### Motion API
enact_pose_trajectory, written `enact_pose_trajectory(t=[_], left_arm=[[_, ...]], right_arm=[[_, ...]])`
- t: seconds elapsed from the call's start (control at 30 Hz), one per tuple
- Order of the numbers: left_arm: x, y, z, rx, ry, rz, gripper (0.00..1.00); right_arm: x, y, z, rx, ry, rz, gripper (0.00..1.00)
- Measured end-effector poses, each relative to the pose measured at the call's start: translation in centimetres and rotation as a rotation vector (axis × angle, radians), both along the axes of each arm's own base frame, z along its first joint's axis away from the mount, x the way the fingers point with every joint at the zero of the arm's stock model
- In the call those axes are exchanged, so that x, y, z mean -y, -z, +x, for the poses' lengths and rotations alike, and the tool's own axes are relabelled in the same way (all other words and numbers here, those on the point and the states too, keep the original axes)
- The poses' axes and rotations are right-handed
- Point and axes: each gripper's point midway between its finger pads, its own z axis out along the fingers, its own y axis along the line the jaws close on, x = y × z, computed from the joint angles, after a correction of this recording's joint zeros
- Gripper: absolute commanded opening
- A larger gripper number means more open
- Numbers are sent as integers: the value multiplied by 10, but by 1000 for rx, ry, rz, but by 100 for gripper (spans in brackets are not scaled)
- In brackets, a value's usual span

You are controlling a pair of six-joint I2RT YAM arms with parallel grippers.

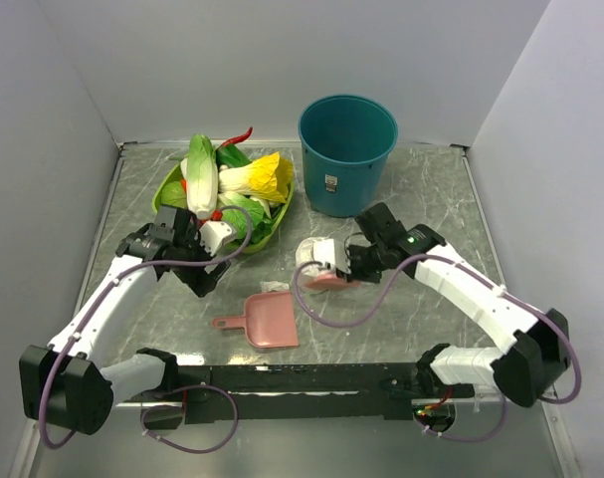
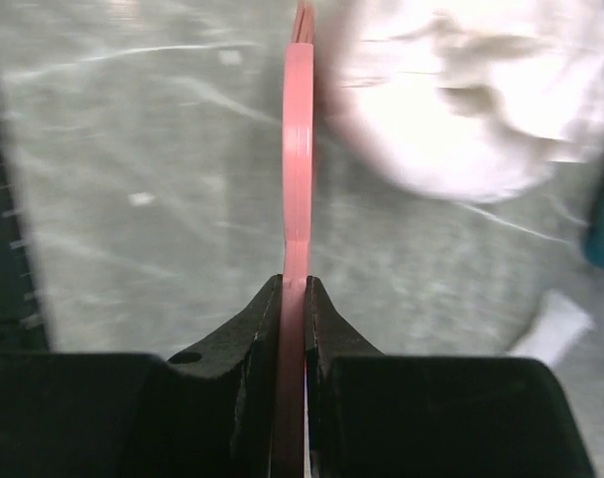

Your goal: Sweep away the paper scraps from the table

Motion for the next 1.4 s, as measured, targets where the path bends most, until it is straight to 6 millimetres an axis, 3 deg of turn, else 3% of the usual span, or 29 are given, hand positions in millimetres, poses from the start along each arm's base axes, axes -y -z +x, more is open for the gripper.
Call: enact_pose_trajectory(t=[0.27, 0.37, 0.47, 0.6, 0.73, 0.83, 0.97, 1.13, 1.4], left_arm=[[1, -4, 1, 2, -52, -26, 96], [-2, -5, 4, 11, -95, -19, 96], [-5, 0, 1, -4, -108, -13, 97], [-9, 7, -4, -33, -138, -13, 96], [-19, 4, 4, -8, -217, -17, 97], [-34, -9, 18, 89, -312, 5, 97], [-54, -45, 30, 307, -424, 7, 97], [-58, -72, 30, 432, -445, -29, 96], [-38, -70, 25, 408, -352, -105, 97]], right_arm=[[-14, -8, 69, 139, 113, 15, 0], [-18, -19, 76, 161, 137, 42, 0], [-32, -34, 70, 136, 112, 123, 0], [-55, -60, 42, 112, 22, 266, 0], [-83, -74, 14, 92, -89, 347, 0], [-106, -63, 6, 30, -130, 369, 0], [-132, -37, 11, -45, -129, 353, 0], [-161, -21, 25, -80, -110, 352, 0], [-152, -9, 35, -52, -58, 316, 0]])
